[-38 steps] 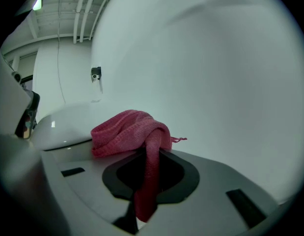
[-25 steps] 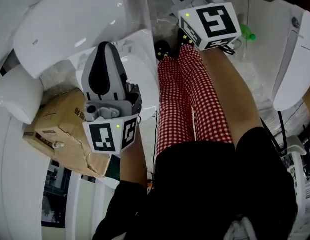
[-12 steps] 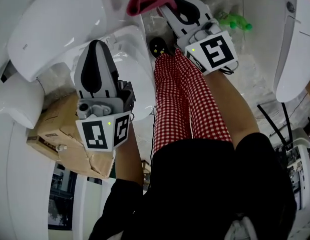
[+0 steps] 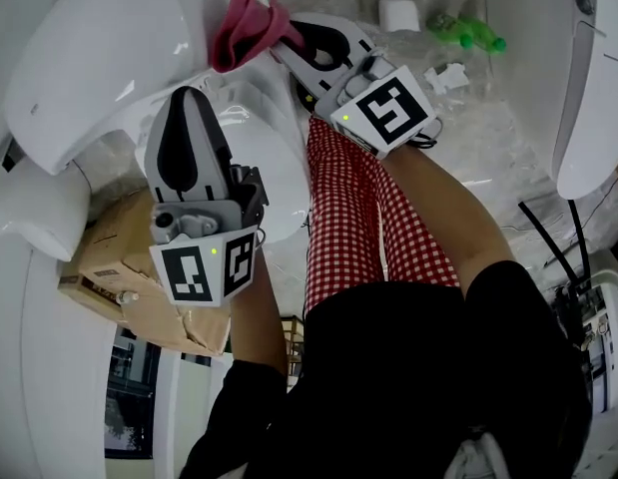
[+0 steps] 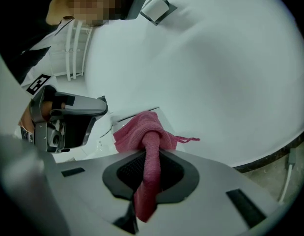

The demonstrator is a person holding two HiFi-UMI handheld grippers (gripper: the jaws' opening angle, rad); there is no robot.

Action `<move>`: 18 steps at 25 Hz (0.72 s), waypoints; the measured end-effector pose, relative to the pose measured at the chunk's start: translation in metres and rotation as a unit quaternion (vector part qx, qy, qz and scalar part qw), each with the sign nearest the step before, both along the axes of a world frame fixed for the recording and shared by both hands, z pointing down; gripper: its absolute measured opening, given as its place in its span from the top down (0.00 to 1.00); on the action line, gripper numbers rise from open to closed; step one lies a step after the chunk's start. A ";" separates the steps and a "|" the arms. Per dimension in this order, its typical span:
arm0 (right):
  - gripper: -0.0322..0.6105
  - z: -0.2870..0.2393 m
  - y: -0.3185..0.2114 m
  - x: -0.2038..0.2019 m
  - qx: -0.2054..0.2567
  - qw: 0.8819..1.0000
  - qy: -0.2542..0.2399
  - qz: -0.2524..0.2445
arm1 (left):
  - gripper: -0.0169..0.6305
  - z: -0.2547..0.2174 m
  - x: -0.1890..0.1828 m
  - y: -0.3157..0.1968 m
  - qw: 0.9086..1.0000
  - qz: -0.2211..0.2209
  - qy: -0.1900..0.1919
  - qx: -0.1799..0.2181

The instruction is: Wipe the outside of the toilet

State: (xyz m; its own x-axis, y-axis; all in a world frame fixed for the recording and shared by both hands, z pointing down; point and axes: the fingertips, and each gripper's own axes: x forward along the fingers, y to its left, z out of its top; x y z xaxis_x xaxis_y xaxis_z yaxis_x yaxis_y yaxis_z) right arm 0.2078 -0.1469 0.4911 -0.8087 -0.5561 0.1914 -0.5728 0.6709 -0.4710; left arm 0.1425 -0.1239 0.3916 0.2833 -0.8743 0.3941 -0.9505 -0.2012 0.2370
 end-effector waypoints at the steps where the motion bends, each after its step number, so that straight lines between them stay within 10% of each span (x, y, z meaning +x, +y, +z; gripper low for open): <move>1: 0.86 0.001 0.000 -0.005 0.000 1.000 -0.001 -0.005 | 0.96 0.001 -0.001 0.000 1.000 -0.002 0.000 -0.001; 18: 0.86 0.013 -0.029 -0.038 0.019 0.998 0.037 -0.037 | 0.96 0.002 -0.002 -0.010 1.000 0.000 0.001 -0.003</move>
